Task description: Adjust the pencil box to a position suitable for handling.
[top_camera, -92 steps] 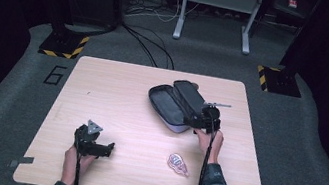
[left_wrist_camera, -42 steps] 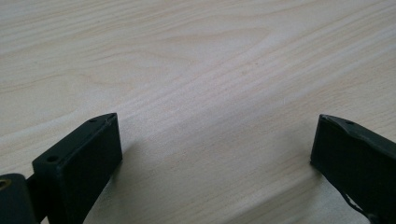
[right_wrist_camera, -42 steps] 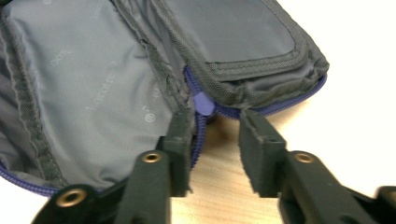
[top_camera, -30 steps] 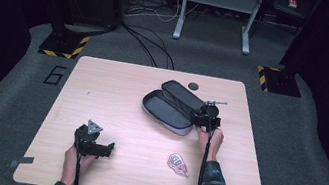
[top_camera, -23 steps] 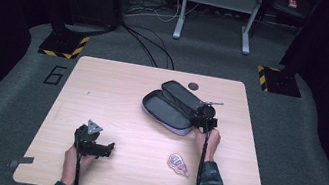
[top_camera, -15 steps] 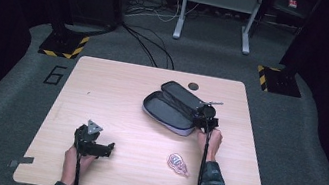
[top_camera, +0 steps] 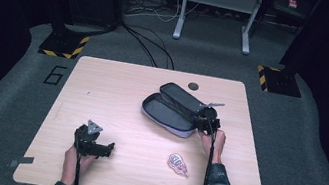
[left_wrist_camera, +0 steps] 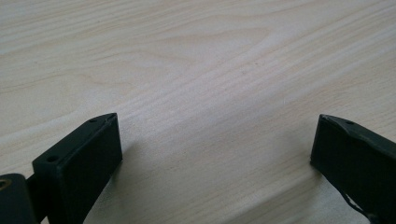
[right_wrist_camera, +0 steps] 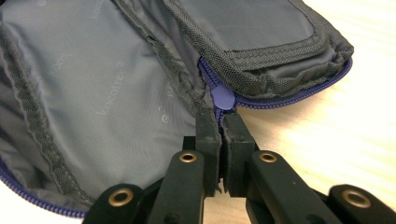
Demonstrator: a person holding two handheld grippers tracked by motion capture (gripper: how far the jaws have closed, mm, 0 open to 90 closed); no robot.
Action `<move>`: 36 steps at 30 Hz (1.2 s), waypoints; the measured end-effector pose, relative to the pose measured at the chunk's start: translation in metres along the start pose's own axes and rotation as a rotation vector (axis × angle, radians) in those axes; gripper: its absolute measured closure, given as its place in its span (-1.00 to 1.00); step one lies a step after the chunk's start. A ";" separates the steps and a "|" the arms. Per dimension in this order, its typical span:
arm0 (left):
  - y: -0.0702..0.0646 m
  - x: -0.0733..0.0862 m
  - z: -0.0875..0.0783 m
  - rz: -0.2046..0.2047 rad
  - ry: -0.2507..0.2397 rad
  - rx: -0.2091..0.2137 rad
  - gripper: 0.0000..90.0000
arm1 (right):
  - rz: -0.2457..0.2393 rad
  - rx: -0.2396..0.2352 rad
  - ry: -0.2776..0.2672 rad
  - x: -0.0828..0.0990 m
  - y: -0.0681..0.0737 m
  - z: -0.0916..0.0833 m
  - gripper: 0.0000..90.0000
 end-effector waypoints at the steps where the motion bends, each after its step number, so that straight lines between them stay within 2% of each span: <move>1: 0.000 0.000 0.000 0.000 0.000 0.000 -0.96 | -0.011 -0.011 0.000 0.001 0.000 -0.001 0.94; 4: 0.000 0.000 0.000 -0.001 0.000 0.002 -0.96 | -0.014 -0.016 -0.005 0.002 -0.001 -0.002 0.94; 5: 0.000 0.000 0.000 -0.001 0.000 0.002 -0.96 | -0.035 -0.027 -0.008 0.003 -0.002 -0.004 0.94; 6: 0.000 0.000 0.000 -0.001 0.000 0.001 -0.96 | -0.035 -0.027 -0.008 0.003 -0.002 -0.004 0.94; 7: 0.000 0.000 0.000 -0.001 0.000 0.002 -0.96 | -0.061 -0.036 -0.004 0.004 -0.003 -0.006 0.94; 8: 0.000 0.000 0.000 -0.001 0.000 0.002 -0.96 | -0.061 -0.036 -0.004 0.004 -0.003 -0.006 0.94; 9: 0.000 0.000 0.000 0.000 0.000 0.000 -0.96 | -0.094 -0.049 0.003 0.005 -0.003 -0.008 0.94; 11: 0.000 0.000 0.000 0.000 0.000 0.000 -0.96 | -0.103 -0.050 -0.002 0.005 -0.003 -0.008 0.94; 13: 0.000 0.000 0.000 -0.001 0.000 0.002 -0.96 | -0.141 -0.055 -0.002 0.003 -0.003 -0.008 0.94; 17: 0.000 0.000 0.000 0.000 0.001 0.000 -0.96 | -0.160 -0.075 -0.007 0.001 -0.002 -0.008 0.94; 18: 0.000 0.000 0.000 -0.001 0.000 0.000 -0.96 | -0.181 -0.085 -0.012 0.000 -0.001 -0.007 0.94; 24: 0.000 0.000 0.000 -0.001 0.000 0.001 -0.96 | -0.221 -0.110 -0.021 -0.005 0.004 -0.004 0.94; 30: 0.000 0.000 0.000 -0.001 0.000 0.000 -0.96 | -0.215 -0.106 -0.026 -0.008 0.000 -0.001 0.93; 34: 0.000 0.000 0.000 -0.001 0.000 0.002 -0.96 | -0.236 -0.093 -0.032 -0.009 -0.005 0.003 0.93; 36: 0.000 0.000 0.000 -0.001 0.000 0.001 -0.96 | -0.254 -0.124 -0.029 -0.010 -0.004 0.005 0.94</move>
Point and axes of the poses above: each handheld gripper's, and its own axes: z roughly forward along the jaws, x roughly out of its underside, y roughly to its left, the point moved 7 cm from there along z, roughly forward along the jaws, and after that the axes turned 7 degrees about x, right-handed, at the moved point
